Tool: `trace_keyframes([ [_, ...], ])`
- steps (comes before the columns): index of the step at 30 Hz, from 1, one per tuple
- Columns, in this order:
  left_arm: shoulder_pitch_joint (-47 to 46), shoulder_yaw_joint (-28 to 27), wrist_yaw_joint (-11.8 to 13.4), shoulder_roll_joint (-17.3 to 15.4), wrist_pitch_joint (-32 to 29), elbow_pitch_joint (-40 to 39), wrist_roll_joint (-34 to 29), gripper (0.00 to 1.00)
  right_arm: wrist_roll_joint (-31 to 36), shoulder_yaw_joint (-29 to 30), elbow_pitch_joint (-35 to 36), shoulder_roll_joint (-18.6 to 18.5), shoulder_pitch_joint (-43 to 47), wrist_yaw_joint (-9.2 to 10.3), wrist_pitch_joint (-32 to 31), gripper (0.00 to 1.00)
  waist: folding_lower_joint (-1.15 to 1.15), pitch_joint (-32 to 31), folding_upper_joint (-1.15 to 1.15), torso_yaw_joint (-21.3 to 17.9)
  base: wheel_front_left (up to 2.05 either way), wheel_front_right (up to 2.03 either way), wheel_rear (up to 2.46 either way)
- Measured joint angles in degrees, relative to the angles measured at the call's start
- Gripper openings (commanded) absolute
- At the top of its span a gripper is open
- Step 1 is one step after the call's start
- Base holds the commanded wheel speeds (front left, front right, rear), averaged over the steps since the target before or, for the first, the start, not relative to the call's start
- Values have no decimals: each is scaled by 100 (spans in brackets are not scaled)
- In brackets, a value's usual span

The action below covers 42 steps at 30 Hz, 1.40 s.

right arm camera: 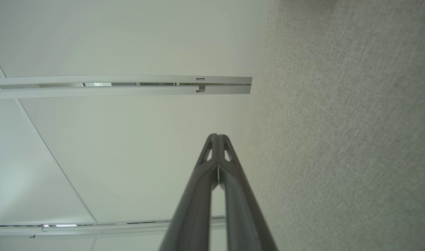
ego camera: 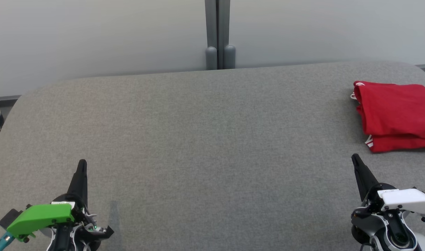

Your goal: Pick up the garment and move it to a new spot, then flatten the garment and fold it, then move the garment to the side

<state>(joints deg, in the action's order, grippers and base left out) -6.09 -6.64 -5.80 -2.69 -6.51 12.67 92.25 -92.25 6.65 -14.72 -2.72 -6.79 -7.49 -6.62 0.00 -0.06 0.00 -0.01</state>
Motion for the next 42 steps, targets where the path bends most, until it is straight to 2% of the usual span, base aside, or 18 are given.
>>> trace_keyframes([
  [42, -5, 0, 0, -1, 0, 0, 0, 0, 0, 1, 1, 0, 0, 0, 0, 0, 0, 0, 0, 0, 0, 0, 0],
])
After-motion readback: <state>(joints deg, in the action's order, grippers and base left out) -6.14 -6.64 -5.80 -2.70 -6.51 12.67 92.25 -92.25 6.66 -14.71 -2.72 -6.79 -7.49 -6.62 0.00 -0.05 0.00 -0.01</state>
